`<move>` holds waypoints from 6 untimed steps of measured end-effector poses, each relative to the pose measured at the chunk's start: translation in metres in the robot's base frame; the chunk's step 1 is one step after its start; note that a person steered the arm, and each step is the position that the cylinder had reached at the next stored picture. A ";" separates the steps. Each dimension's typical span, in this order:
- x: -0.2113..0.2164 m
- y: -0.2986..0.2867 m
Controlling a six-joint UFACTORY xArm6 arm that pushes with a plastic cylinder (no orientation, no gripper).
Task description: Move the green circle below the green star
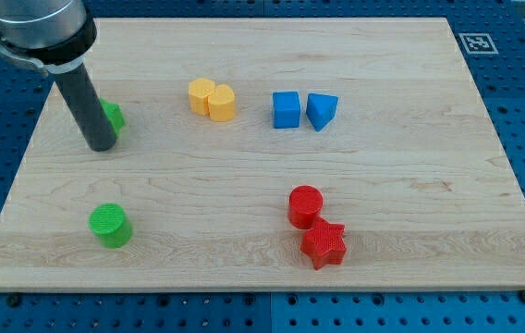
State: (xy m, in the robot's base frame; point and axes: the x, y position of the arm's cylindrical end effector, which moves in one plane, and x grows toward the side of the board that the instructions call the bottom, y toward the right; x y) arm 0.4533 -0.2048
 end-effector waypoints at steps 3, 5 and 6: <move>0.145 0.004; 0.165 0.051; 0.165 0.050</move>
State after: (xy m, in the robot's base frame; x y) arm 0.6186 -0.1545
